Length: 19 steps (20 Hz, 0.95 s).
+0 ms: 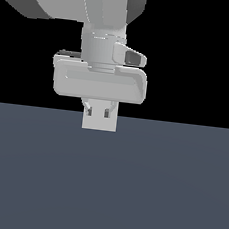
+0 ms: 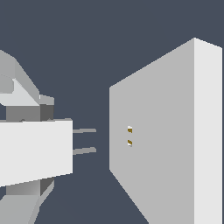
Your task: Plug the charger into the wall socket.
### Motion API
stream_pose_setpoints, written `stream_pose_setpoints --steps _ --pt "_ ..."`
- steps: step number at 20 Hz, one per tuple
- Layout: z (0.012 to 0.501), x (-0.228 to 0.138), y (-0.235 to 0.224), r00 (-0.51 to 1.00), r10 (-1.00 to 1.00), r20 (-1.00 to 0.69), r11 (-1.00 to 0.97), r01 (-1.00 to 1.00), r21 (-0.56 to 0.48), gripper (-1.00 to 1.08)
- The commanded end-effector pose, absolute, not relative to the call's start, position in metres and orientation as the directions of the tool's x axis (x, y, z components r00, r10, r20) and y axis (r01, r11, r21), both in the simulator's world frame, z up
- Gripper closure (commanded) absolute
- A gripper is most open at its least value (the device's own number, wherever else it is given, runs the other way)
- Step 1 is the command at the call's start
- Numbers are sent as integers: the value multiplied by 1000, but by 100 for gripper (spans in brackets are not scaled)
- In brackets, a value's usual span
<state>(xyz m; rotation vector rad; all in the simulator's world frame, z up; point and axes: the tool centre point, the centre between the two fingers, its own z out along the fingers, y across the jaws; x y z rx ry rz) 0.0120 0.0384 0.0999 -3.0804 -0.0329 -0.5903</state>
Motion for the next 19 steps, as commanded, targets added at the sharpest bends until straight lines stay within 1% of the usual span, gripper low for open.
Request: stream_pose_setpoints --steps 1,11,19 --pt "100 17 38 929 20 370 -1000 21 -1 108" --pt "100 51 39 929 20 370 -1000 22 0 108" --pt "100 58 39 929 20 370 -1000 22 0 108"
